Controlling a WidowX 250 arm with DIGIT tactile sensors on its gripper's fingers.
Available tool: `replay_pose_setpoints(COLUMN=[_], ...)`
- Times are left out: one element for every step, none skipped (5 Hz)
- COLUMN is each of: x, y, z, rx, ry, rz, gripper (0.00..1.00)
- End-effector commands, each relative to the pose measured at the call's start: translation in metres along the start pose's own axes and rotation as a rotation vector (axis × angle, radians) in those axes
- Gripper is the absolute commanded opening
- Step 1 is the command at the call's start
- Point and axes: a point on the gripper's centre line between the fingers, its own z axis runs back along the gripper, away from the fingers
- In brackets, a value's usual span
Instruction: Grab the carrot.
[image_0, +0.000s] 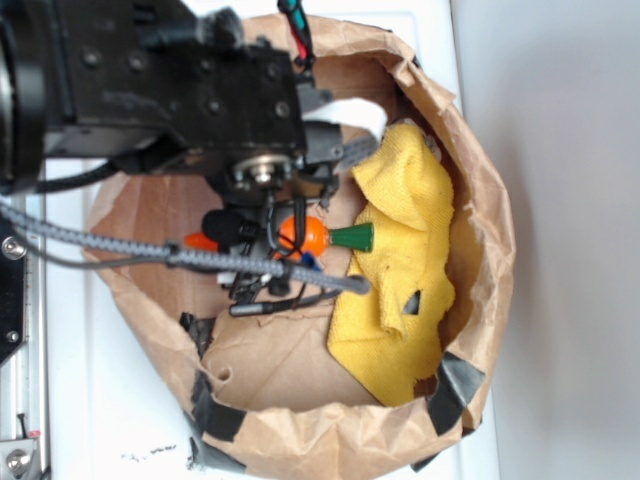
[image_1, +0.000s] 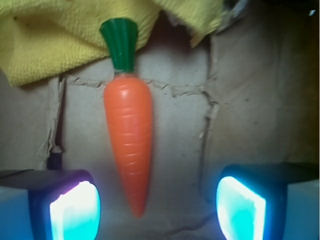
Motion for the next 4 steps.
replay_pose_setpoints(x=[0.019,0.030,0.033,0.040], y=[0.001,-0.006,-0.012,-0.021], z=[0.009,0.006,-0.001,-0.013], rx=[0.035,0.003,0.013,0.041], ry=[-0.025,-0.050,-0.078,-0.074], rz=[0.046,0.058,0.062,0.064], gripper=[1.00,1.00,1.00,1.00])
